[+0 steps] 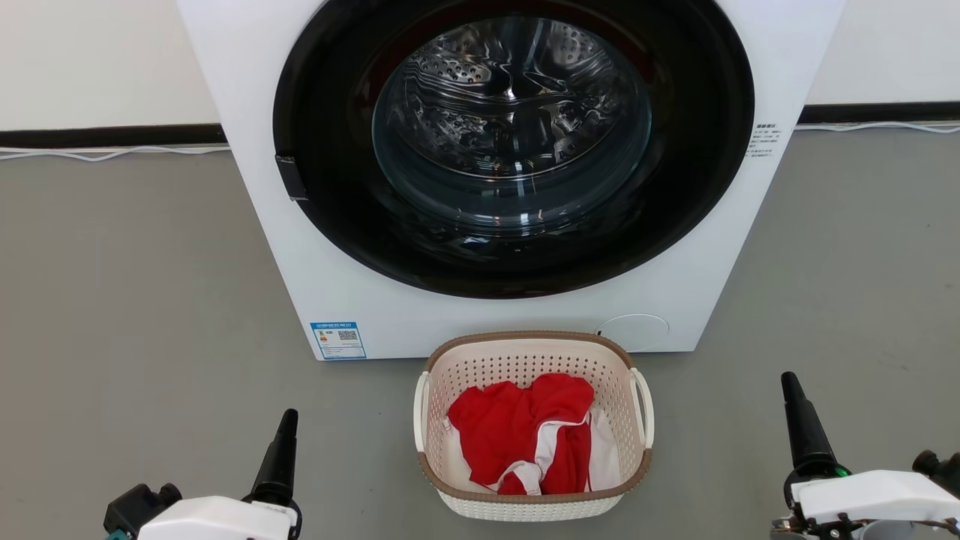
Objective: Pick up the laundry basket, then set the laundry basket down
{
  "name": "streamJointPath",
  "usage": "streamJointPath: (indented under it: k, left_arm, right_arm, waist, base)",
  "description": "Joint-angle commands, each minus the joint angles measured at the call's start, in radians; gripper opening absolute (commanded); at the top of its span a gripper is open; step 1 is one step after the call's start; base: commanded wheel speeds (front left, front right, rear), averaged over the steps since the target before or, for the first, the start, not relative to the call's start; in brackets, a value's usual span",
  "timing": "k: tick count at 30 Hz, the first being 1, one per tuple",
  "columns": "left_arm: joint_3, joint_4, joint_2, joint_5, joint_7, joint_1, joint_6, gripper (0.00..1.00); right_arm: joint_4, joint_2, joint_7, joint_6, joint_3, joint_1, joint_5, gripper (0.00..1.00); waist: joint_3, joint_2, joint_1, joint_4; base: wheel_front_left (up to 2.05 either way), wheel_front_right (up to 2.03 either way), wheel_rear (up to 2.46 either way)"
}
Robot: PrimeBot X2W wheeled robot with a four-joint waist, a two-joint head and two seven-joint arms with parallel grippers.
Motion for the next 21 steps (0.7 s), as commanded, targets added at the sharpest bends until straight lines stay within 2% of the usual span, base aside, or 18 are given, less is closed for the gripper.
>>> streamJointPath:
  k: [1,21]
  left_arm:
    - [0.006,-0.029,0.008,0.028,-0.01,-0.028,0.006,1.0]
    - [-0.016,-0.047,0.01,0.305,-0.069,-0.021,0.043,1.0]
  right_arm:
    - [-0.035,-0.008,-0.015,0.004,0.006,-0.017,-0.037,1.0]
    - [-0.026,-0.014,-0.074,0.005,0.01,-0.008,-0.35,1.0]
  waist:
    - [0.0,-0.0001,-0.0001,0.0]
    - [0.0,-0.0001,-0.0001,0.006]
  base:
    - [0.0,0.0,0.0]
    - [0.0,0.0,0.0]
